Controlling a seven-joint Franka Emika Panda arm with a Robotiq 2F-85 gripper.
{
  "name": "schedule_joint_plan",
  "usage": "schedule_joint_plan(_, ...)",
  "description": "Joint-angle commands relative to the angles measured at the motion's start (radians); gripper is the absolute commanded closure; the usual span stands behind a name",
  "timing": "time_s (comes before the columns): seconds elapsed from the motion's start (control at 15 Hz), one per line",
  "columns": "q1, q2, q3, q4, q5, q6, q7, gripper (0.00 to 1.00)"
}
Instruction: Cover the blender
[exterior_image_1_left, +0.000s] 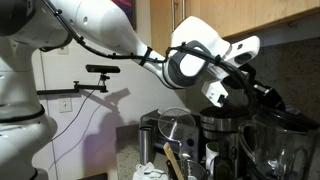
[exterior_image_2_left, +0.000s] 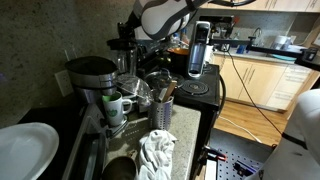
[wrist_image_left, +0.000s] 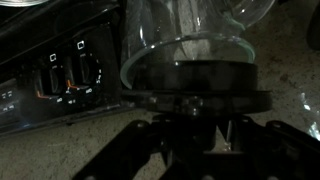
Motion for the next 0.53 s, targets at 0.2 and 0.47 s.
schedule_joint_plan(0.2, -0.009, 0.017, -0.011, 0.005, -0.017, 0.118, 0.048, 0.81)
schedule_joint_plan(0.47, -0.010, 0.009, -0.016, -0.013, -0.011, 0.158, 0.047, 0.81)
